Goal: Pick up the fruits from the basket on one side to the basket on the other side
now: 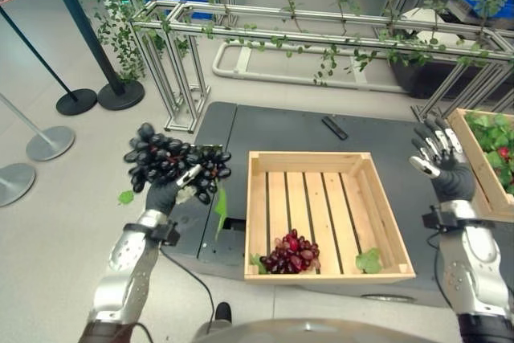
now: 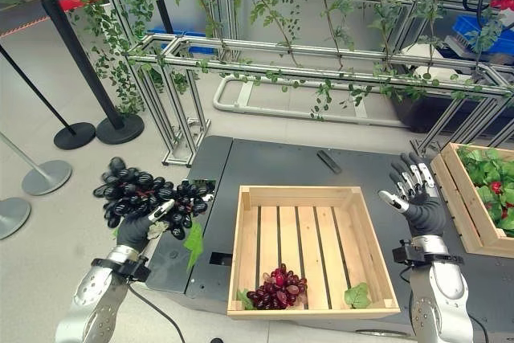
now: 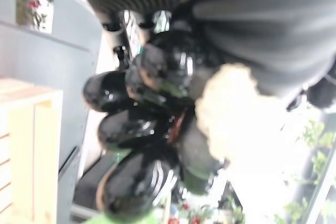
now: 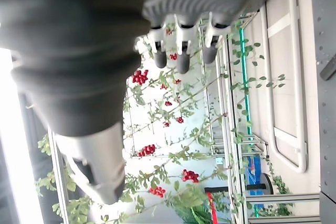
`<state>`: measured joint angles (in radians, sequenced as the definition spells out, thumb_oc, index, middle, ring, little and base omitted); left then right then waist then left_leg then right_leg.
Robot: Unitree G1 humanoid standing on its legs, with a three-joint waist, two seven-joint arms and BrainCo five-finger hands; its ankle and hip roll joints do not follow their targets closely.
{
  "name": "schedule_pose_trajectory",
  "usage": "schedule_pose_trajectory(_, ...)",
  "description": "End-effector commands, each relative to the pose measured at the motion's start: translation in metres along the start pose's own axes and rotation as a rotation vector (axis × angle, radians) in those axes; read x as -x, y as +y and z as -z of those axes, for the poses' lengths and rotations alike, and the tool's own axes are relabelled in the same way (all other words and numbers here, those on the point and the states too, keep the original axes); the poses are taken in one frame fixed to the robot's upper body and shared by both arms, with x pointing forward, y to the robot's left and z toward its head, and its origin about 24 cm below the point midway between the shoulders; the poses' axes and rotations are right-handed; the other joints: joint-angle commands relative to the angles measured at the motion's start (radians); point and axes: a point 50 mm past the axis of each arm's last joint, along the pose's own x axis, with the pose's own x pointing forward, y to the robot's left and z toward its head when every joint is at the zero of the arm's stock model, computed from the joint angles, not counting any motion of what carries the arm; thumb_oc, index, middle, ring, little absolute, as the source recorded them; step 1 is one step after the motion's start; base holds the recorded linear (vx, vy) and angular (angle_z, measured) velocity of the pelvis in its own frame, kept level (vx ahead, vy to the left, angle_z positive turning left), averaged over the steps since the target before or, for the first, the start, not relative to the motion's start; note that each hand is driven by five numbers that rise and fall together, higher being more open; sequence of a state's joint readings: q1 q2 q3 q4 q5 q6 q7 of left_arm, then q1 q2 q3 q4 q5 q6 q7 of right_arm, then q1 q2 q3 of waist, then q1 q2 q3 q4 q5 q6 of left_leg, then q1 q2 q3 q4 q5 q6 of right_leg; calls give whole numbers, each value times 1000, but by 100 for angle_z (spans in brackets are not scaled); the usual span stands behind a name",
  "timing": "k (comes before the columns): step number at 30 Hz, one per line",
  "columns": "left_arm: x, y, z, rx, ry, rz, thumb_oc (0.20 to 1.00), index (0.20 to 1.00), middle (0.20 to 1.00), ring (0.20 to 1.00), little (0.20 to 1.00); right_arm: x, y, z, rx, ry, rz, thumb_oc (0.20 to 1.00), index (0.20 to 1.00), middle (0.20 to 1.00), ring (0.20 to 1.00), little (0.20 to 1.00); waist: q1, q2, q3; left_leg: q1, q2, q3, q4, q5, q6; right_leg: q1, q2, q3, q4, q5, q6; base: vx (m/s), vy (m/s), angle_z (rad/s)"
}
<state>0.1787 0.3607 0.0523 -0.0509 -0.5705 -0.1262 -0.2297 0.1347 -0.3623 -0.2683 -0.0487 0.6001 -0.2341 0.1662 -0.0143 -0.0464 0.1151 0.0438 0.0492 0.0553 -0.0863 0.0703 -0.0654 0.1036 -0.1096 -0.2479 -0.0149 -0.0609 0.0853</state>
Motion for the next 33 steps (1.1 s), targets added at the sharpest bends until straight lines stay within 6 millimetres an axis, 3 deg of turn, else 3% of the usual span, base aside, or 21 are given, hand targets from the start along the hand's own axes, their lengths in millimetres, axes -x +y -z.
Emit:
schedule_pose_trajectory(1, -9, 2, -37, -43, -228, -7, 200, 200, 200, 200, 200, -8, -5, -14, 27, -105, 16, 1000, 1000, 1000, 1000, 1000, -16, -13, -61, -26, -29, -34, 75, -103, 49, -57, -49, -36, 68, 20, 52, 11, 12, -5)
schedule_pose_trajectory(6, -7, 6, -43, -95, -260, -33, 200, 200, 200, 200, 200, -6, -7, -4, 4, -84, 71, 1000, 1000, 1000, 1000, 1000, -13, -19, -50, -39, -33, -30, 131, -133, 53, -59, -53, -22, 73, 21, 53, -1, 40, -4)
schedule_pose_trajectory(7, -8, 9, -50, -125, -297, -58, 200, 200, 200, 200, 200, -4, -6, 1, -29, -85, 98, 1000, 1000, 1000, 1000, 1000, -12, -26, -27, -76, -43, -21, 222, -166, 52, -73, -66, -7, 100, 18, 55, -56, 98, -8)
schedule_pose_trajectory(11, -2, 13, -55, -149, -328, -92, 200, 200, 200, 200, 200, 3, -5, 12, -20, -28, 98, 1000, 1000, 1000, 1000, 1000, -21, -33, 20, -105, -52, 20, 312, -226, 73, -121, -86, 47, 171, 21, 68, -72, 171, -39)
schedule_pose_trajectory(13, -1, 14, -57, -160, -338, -102, 200, 200, 200, 200, 200, 3, -4, 14, -10, -18, 97, 1000, 1000, 1000, 1000, 1000, -19, -35, 34, -113, -54, 38, 318, -229, 81, -146, -93, 69, 184, 43, 81, -156, 155, -65)
schedule_pose_trajectory(14, -1, 16, -66, -216, -375, -112, 200, 200, 200, 200, 200, 3, -2, 17, 2, -6, 95, 1000, 1000, 1000, 1000, 1000, -31, -43, 57, -136, -69, 58, 304, -222, 92, -178, -110, 102, 151, 137, 119, -169, 122, -66)
schedule_pose_trajectory(17, 0, 20, -74, -226, -414, -141, 200, 200, 200, 200, 200, -3, 7, 19, -19, -17, 76, 1000, 1000, 1000, 1000, 1000, -18, -30, 66, -176, -48, 84, 299, -203, 97, -217, -131, 144, 129, 182, 142, -274, 130, -80)
schedule_pose_trajectory(18, -4, 21, -77, -216, -428, -155, 200, 200, 200, 200, 200, -3, 12, 23, -26, -1, 48, 1000, 1000, 1000, 1000, 1000, -15, -24, 62, -190, -49, 78, 282, -174, 107, -214, -83, 172, 215, 104, 116, -172, 151, -83)
schedule_pose_trajectory(20, -6, 19, -78, -229, -435, -161, 200, 200, 200, 200, 200, -1, 16, 28, -21, 25, 30, 1000, 1000, 1000, 1000, 1000, 6, -16, 39, -193, -42, 87, 254, -152, 112, -172, -46, 134, 282, -20, 80, -157, 109, -17)
schedule_pose_trajectory(22, -5, 19, -80, -237, -448, -173, 200, 200, 200, 200, 200, 2, 18, 30, -23, 42, 18, 1000, 1000, 1000, 1000, 1000, 22, -22, 19, -204, -39, 93, 251, -137, 118, -121, 9, 142, 377, -98, 66, -110, -59, -8)
schedule_pose_trajectory(25, -6, 20, -83, -241, -460, -184, 200, 200, 200, 200, 200, 2, 17, 29, -16, 37, 13, 1000, 1000, 1000, 1000, 1000, 46, -43, 5, -250, -39, 95, 304, -132, 120, -62, 41, 163, 393, -126, 59, -155, -164, -6)
schedule_pose_trajectory(27, -6, 20, -86, -239, -473, -186, 200, 200, 200, 200, 200, -1, 18, 23, 4, 15, -3, 1000, 1000, 1000, 1000, 1000, 80, -57, 7, -318, -1, 87, 344, -77, 97, -34, 56, 169, 338, -181, 2, -328, -382, -8)
schedule_pose_trajectory(31, 0, 22, -77, -209, -441, -207, 200, 200, 200, 200, 200, 4, 9, 14, 57, 13, -24, 1000, 1000, 1000, 1000, 1000, 102, -30, 24, -353, 79, 49, 286, 60, 24, 12, 115, 143, 196, -205, -47, -322, -359, -2)
schedule_pose_trajectory(33, -2, 17, -70, -177, -420, -186, 200, 200, 200, 200, 200, 10, -4, 6, 79, 2, 7, 1000, 1000, 1000, 1000, 1000, 80, 2, 48, -359, 102, -4, 228, 130, -26, 39, 149, 144, 136, -201, -65, -288, -294, -4)
